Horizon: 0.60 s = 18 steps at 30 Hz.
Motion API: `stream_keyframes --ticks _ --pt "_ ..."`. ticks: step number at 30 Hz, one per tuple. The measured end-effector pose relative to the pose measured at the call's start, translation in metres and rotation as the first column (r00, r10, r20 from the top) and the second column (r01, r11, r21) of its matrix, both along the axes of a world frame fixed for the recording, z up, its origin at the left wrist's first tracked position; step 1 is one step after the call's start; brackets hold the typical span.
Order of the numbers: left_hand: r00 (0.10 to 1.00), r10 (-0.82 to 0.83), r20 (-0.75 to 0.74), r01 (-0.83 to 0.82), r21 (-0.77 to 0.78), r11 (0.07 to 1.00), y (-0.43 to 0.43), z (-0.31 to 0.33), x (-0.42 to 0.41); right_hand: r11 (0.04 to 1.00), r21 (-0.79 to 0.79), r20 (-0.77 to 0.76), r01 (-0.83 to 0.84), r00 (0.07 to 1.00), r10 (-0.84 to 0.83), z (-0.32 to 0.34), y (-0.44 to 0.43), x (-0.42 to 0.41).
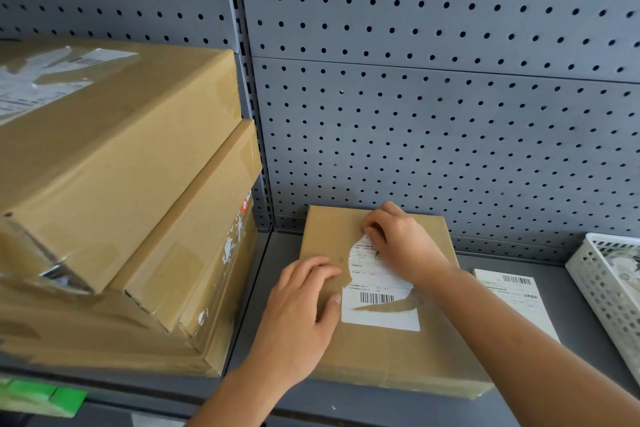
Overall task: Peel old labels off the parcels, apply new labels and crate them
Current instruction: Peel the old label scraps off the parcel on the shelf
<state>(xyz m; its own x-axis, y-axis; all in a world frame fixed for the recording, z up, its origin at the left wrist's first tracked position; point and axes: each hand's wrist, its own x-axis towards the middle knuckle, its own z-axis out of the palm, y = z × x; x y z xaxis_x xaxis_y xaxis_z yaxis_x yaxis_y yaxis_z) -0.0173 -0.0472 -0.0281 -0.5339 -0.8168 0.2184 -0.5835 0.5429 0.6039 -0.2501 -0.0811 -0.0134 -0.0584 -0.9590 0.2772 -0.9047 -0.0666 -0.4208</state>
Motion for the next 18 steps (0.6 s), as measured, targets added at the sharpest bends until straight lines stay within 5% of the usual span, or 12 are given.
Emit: stream_keyframes --ticks 18 --pt "1.0 0.0 0.008 0.0 0.0 1.0 0.0009 0.0005 -0.0007 0.999 -0.03 0.104 -0.034 0.994 0.037 -0.001 0.0073 -0.0029"
